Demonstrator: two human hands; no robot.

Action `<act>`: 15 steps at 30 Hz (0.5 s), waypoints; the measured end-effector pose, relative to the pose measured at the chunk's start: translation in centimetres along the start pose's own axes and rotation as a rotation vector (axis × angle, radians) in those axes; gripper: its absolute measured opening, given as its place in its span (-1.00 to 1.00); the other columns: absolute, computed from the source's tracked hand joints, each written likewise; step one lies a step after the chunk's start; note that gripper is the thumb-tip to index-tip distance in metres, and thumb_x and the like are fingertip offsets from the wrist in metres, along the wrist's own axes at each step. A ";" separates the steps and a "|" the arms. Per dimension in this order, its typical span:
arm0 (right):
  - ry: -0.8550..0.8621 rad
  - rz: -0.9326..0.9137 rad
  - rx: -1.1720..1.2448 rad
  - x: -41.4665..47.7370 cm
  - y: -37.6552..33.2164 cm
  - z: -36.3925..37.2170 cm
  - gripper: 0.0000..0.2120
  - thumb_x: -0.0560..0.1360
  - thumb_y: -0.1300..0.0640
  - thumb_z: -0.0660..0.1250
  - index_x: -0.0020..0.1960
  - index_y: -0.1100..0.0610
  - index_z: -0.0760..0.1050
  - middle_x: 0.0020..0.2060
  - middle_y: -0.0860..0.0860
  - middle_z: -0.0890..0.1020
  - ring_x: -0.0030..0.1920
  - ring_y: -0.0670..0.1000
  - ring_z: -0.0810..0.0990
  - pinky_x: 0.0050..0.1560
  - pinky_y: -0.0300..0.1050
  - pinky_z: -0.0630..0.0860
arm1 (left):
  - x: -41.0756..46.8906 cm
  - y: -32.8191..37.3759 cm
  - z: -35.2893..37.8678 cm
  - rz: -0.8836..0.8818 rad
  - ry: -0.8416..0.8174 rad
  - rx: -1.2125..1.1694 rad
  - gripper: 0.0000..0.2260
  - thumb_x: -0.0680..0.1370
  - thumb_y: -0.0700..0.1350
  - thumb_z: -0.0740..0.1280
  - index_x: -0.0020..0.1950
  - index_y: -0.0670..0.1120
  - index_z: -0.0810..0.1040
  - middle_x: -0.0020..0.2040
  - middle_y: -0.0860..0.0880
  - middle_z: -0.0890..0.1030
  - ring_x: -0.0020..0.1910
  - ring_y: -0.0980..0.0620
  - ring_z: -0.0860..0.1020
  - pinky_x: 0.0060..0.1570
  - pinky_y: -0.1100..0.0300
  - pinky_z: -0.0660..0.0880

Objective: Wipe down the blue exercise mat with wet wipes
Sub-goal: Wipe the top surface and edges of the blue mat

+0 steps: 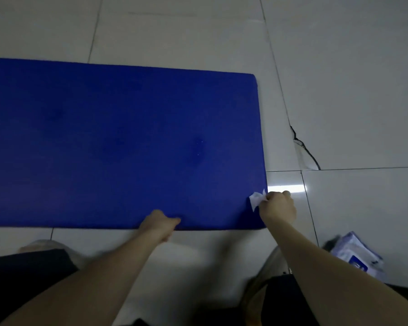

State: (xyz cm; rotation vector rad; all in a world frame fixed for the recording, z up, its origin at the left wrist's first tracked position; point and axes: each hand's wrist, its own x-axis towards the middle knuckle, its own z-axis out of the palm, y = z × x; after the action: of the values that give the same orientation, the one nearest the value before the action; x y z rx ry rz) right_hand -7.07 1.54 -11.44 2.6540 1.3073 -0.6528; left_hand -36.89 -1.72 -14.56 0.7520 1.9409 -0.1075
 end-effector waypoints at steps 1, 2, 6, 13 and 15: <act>-0.048 0.040 0.058 0.2 0.3 -0.3 -0.76 0.60 0.02 0.23 -0.06 0.16 0.56 -0.04 0.11 0.59 -0.08 0.12 0.58 0.02 0.02 0.55 | 0.6 0.7 -1.1 0.106 0.112 0.222 -0.60 0.47 0.24 0.43 -0.11 -0.09 0.50 -0.21 -0.04 0.61 -0.27 -0.05 0.59 -0.30 0.17 0.47; -0.088 0.076 0.110 0.2 0.5 -0.7 -0.78 0.60 0.05 0.23 -0.08 0.19 0.50 -0.12 0.11 0.59 -0.12 0.12 0.59 -0.02 0.01 0.55 | 1.2 1.3 -2.3 0.182 0.203 0.375 -0.56 0.42 0.31 0.44 -0.08 -0.05 0.47 -0.13 -0.02 0.59 -0.18 -0.06 0.58 -0.28 0.14 0.46; -0.179 0.042 0.180 -0.4 1.7 0.3 -0.83 0.63 0.13 0.23 0.08 0.23 0.48 0.01 0.16 0.61 0.01 0.15 0.59 0.16 0.08 0.56 | 3.8 1.4 -5.5 0.306 0.084 0.546 -0.41 0.31 0.30 0.55 0.06 -0.02 0.38 0.10 -0.04 0.45 0.05 -0.09 0.51 0.00 0.00 0.55; -0.019 0.096 0.482 -1.4 1.6 3.9 -0.78 0.63 -0.04 0.25 -0.12 0.06 0.46 -0.20 0.00 0.57 -0.18 0.01 0.56 -0.11 -0.03 0.55 | 5.7 1.0 -5.9 0.368 -0.007 0.585 -0.41 0.33 0.28 0.56 0.05 0.01 0.32 0.11 -0.02 0.40 0.02 -0.03 0.47 0.06 0.02 0.54; -0.005 0.105 0.427 -1.4 1.1 4.4 -0.80 0.64 0.05 0.22 -0.12 0.11 0.48 -0.15 0.07 0.61 -0.20 0.01 0.56 -0.12 -0.02 0.60 | 5.8 1.0 -6.0 0.368 -0.012 0.586 -0.40 0.33 0.29 0.56 0.06 0.01 0.31 0.12 -0.03 0.39 0.04 -0.03 0.46 0.08 0.01 0.54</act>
State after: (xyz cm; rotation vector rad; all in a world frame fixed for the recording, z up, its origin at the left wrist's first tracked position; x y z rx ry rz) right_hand -8.41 -1.41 -14.87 3.0187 1.1209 -1.0228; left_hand -42.76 4.06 -16.30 1.4751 1.7334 -0.4649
